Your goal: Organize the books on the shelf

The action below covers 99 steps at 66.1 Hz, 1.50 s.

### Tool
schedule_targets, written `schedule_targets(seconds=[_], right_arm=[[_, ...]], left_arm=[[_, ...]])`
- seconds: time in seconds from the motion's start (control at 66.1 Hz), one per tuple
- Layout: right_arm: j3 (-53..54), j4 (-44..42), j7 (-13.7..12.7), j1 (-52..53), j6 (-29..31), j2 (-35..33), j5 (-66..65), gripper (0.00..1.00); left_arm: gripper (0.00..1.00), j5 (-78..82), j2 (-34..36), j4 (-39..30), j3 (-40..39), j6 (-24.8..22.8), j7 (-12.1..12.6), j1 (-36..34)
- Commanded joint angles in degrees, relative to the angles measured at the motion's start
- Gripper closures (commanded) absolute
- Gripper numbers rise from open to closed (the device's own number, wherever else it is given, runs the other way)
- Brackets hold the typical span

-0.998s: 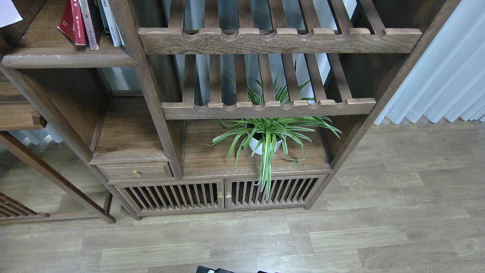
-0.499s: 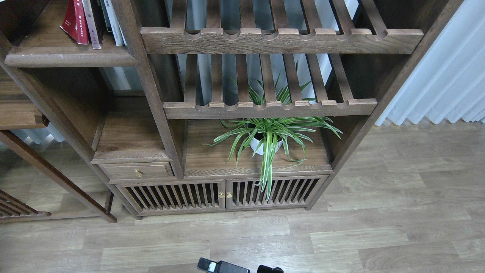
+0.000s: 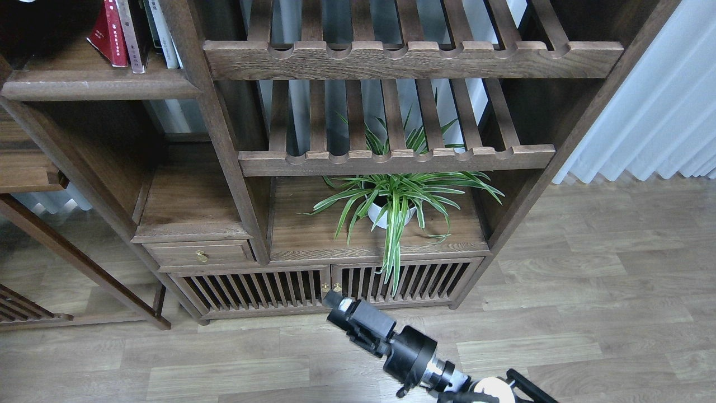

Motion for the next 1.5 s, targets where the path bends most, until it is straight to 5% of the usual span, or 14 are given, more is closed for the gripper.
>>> schedule_targets(seconds=[0.0,0.197,0.242,0.408,0.665,1.089,1.482], right_arm=[[2.3,0.0,1.7,0.1,0.0,0.0,0.6,0.02],[4.5,0.8,3.8,-0.4,0.0,0.0,1.7,0.01],[5.1,0.9,3.9,-0.6,0.0,0.0,2.5,0.02],[5.4,0.9,3.9,-1.2,0.0,0.0,2.8,0.02],[5.5,0.9,4.1,-2.5,0.0,0.0,2.8,0.02],[7.0,0.9,4.1,-2.7,0.0,0.0,3.1,0.02],[7.1,0.8,4.1,-2.7,0.0,0.0,3.1,0.01]], left_arm=[[0.99,3.4,-0.2,0.4,1.5,0.0,-1.1,0.0],[0.99,7.5,-2.1,1.5,7.2,4.5,-7.0,-0.9],[0.98,7.8,-4.3,3.3,9.8,9.8,-11.4,-2.2],[0.99,7.8,-9.0,8.6,11.9,17.6,-19.7,-5.8],[0.99,7.1,-11.7,17.1,14.4,18.3,-20.6,-9.4],[0.93,4.9,-14.6,19.9,21.5,17.5,-20.0,-9.1],[0.33,4.9,-14.7,14.6,21.5,17.6,-20.8,-8.6]])
